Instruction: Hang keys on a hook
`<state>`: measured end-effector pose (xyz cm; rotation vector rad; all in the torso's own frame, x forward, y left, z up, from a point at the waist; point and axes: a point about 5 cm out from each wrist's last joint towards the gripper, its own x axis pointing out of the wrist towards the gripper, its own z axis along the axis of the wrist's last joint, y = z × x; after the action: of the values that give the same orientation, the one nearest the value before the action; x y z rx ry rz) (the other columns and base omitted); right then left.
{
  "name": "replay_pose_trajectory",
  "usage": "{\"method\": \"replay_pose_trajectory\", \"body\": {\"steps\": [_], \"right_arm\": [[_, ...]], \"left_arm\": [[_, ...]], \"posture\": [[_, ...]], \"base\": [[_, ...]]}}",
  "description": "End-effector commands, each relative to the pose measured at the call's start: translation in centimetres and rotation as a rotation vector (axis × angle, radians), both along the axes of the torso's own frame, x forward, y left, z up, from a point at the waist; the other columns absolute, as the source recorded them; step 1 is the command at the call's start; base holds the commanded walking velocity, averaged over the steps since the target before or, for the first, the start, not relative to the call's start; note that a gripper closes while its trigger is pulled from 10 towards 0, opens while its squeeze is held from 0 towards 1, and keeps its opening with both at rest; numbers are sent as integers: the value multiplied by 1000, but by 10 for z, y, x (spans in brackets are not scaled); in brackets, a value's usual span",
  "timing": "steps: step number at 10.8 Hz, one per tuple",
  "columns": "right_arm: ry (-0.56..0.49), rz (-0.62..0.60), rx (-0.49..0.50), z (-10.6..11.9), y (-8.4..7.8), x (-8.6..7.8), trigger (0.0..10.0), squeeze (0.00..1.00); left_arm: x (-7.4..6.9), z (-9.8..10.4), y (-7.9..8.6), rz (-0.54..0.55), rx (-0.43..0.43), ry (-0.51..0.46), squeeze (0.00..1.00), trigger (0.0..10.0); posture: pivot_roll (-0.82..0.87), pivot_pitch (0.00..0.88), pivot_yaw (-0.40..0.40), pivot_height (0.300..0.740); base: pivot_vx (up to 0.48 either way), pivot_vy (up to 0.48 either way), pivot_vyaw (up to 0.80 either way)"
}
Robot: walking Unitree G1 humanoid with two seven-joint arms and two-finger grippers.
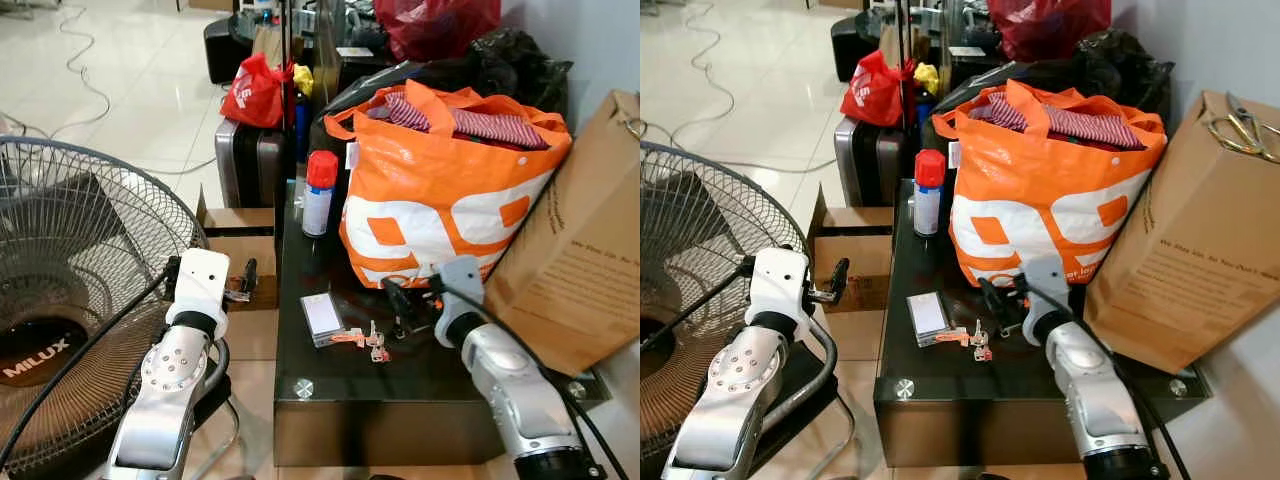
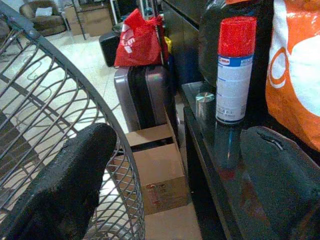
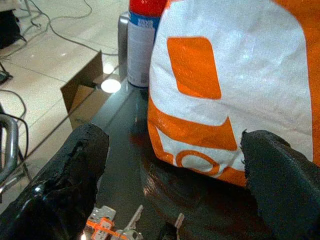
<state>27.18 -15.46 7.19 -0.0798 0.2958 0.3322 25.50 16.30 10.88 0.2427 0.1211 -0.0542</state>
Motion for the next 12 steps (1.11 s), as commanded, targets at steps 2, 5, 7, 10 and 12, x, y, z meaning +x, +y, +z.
{"method": "replay_pose_trajectory", "body": {"steps": [2, 5, 7, 10, 12], "right_arm": [[42, -20, -61, -6, -6, 2, 10000, 0], [131, 306, -192, -19, 8, -2, 10000, 714], [180, 455, -269, -33, 15, -9, 10000, 1000], [268, 531, -285, -53, 30, -13, 10000, 1000], [344, 620, -335, -66, 36, -18, 10000, 816]], "left_arm": [[0, 0, -2, -26, 19, -2, 0, 10000], [-18, -40, -7, -355, 218, 221, 0, 10000], [-28, -48, -8, -488, 277, 288, 0, 10000], [-34, -46, -7, -573, 294, 304, 0, 10000], [-39, -45, -10, -628, 293, 314, 0, 10000]], "posture": [[33, 0, -77, 740], [24, 0, -88, 740], [21, 0, -91, 740], [23, 54, -90, 740], [26, 80, -88, 740]], "base": [[0, -127, 0], [0, 0, 0], [0, 0, 0], [0, 0, 0], [0, 0, 0]]}}
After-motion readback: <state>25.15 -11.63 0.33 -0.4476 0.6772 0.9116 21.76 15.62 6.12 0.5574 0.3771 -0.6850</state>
